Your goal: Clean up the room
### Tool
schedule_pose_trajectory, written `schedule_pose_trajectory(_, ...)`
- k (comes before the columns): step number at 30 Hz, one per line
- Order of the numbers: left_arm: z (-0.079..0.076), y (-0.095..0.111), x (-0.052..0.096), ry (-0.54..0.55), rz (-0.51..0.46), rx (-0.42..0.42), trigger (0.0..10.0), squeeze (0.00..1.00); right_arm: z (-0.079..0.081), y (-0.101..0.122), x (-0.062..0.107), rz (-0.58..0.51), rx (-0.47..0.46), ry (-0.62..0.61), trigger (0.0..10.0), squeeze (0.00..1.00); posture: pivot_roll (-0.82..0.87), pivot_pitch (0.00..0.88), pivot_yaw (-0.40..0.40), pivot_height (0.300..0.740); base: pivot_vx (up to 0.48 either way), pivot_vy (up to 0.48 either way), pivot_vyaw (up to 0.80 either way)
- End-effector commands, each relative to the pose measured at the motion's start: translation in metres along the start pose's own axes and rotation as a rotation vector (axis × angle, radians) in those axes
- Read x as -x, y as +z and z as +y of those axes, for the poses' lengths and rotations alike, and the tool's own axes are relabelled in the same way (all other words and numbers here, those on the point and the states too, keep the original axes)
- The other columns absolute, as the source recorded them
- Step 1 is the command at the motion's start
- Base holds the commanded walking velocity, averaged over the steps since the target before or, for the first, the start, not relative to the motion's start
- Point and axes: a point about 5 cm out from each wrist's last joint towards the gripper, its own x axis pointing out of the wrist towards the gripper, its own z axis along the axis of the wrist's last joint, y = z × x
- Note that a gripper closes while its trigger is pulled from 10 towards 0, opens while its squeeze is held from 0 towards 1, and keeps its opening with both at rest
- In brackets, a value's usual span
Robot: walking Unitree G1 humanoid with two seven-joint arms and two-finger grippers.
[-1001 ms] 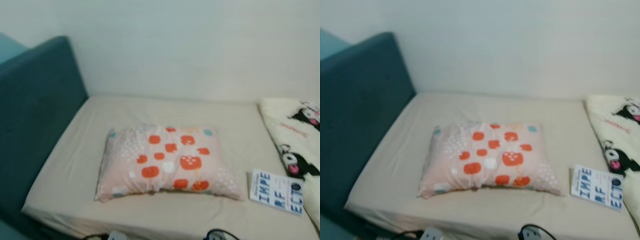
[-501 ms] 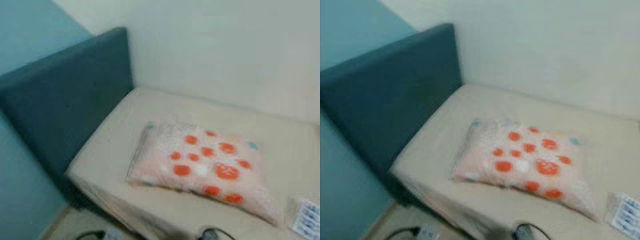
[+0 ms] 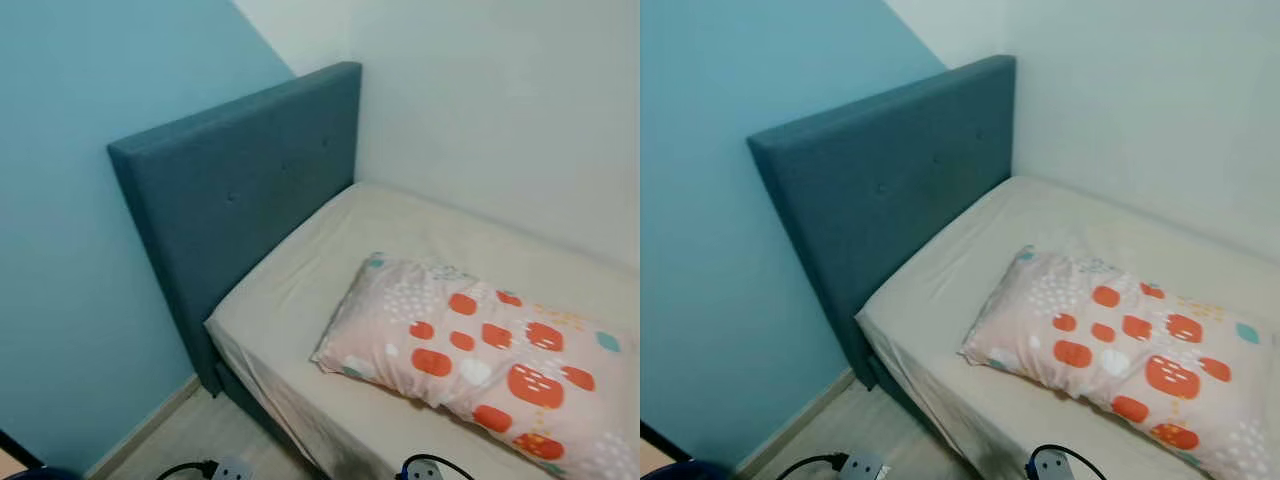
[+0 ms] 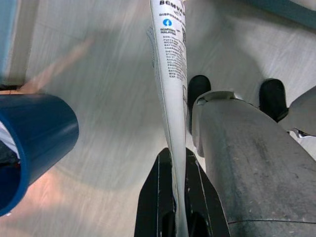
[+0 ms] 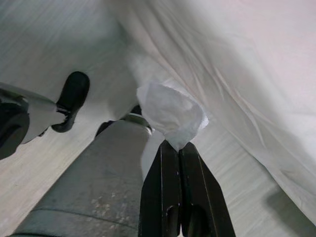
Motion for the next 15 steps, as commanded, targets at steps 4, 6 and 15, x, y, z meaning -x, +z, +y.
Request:
schedule_pose_trajectory(4,0.0034,-0.0183,0.0016,-0.007,0.072,-0.042,10.0,0.00,0.0034,-0.0005,0.0000,-0.002,0.007,0.007,10.0,0.00,0.00,0.012,-0.027,0.735,0.000,0.000,0.79)
schedule_pose_trajectory(6,0.0035,-0.0184,0.0017,-0.005,0.071,-0.041,10.0,0.00,0.0035,-0.0010,0.0000,0.000,0.010,0.009,10.0,0.00,0.01,0.013,-0.032,0.735,0.000,0.000,0.79)
schedule_pose_trajectory(15,-0.0012,-0.0224,0.0023,-0.017,0.076,-0.047,10.0,0.00,0.0021,-0.0008,0.0001,-0.002,0.025,0.009,10.0,0.00,0.00,0.014,-0.038,0.735,0.000,0.000,0.79)
